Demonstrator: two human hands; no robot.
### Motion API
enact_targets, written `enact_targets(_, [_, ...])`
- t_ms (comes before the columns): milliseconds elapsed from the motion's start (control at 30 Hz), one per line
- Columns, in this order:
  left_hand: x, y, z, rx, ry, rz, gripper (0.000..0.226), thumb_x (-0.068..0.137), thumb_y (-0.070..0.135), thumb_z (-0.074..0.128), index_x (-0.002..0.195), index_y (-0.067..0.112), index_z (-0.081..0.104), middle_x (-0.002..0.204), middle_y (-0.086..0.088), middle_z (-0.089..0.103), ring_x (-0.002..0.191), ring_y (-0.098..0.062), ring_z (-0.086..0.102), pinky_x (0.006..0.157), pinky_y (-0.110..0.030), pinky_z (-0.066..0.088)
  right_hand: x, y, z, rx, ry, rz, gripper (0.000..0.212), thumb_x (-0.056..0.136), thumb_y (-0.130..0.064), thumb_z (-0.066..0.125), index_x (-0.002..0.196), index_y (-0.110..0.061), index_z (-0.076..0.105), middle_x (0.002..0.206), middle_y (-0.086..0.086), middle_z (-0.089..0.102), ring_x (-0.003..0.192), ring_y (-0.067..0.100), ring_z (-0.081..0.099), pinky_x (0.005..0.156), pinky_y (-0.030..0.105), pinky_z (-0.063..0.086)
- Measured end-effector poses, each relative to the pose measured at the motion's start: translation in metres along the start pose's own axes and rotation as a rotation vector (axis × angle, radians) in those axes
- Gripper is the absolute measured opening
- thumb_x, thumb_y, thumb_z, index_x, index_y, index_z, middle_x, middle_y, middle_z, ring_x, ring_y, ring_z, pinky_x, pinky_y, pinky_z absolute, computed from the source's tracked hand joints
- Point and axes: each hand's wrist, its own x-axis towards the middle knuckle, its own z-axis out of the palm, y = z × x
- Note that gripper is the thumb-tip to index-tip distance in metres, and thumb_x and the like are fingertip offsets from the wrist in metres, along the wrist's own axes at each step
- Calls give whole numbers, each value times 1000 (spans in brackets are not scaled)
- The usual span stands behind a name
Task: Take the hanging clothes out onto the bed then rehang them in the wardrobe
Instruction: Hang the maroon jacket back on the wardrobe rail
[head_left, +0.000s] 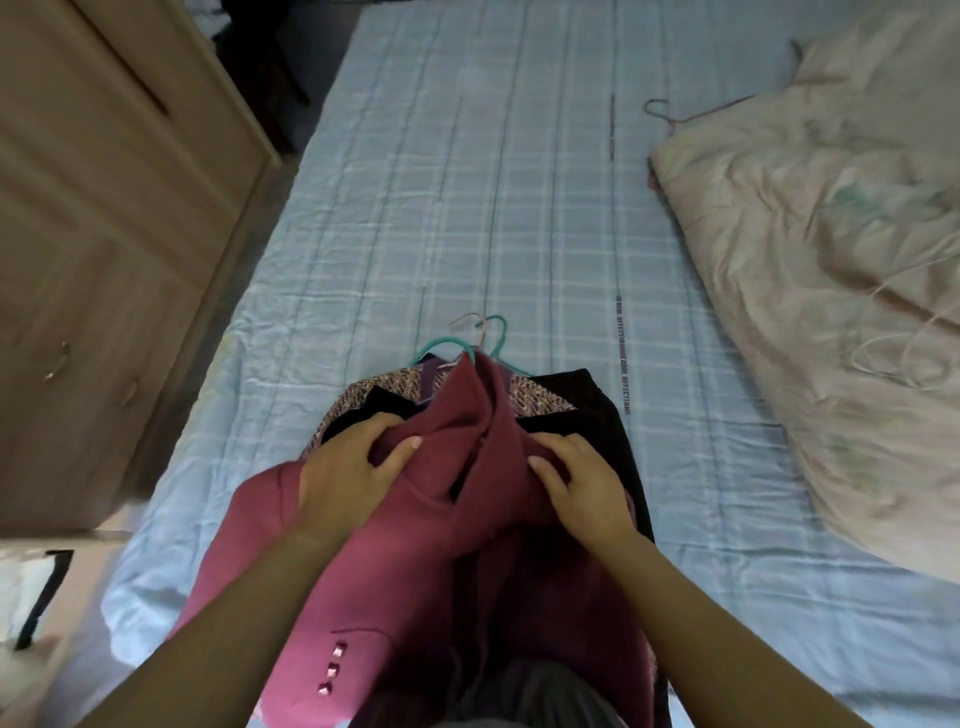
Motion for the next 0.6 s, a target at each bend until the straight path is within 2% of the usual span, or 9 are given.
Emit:
enact_targets(67, [-17, -2, -12, -47, 31, -32, 55, 75, 70, 42, 108, 32, 64, 99, 14, 65, 88, -8, 58, 74, -26, 43, -7, -10, -4, 24, -21, -77, 39, 90, -46, 45, 119, -27, 60, 96, -8, 56, 88, 5, 52, 77, 18, 40])
enact_targets(167, [-44, -13, -32, -83, 62, -107, 35, 82, 56, 62, 106, 31, 68, 94, 16, 66, 89, -8, 61, 73, -17, 42, -14, -26, -1, 18, -46, -180, 36, 91, -45, 49, 124, -32, 58, 93, -13, 55, 85, 0, 51, 73, 14, 40])
enact_targets(267, [-76, -27, -53, -71, 155, -190, 25, 82, 44, 66, 102, 30, 71, 87, 14, 68, 81, -7, 60, 67, -12, 38, -23, -53, 12, 3, -53, -298, 40, 91, -50, 44, 127, -36, 56, 85, -12, 52, 77, 0, 50, 67, 13, 42])
enact_targets(400, [-129, -52, -85, -48, 263, -296, 21, 81, 45, 67, 95, 30, 71, 83, 12, 66, 75, -7, 57, 65, -20, 38, -41, -97, 36, 13, -86, -426, 41, 90, -48, 43, 126, -33, 57, 78, -11, 51, 69, 1, 48, 62, 19, 45])
enact_targets(500, [-173, -78, -103, -55, 335, -340, 18, 80, 45, 68, 93, 32, 71, 81, 14, 67, 72, -5, 58, 63, -11, 37, -62, -131, 55, 61, -138, -523, 37, 91, -45, 48, 123, -32, 60, 79, -11, 55, 70, 2, 53, 64, 21, 46])
enact_targets(600, [-215, -107, -115, -93, 412, -379, 28, 76, 50, 68, 93, 28, 73, 85, 17, 67, 73, 3, 55, 67, -4, 36, -81, -165, 80, 92, -189, -588, 35, 89, -45, 50, 119, -32, 63, 81, -11, 60, 71, 4, 57, 65, 24, 48])
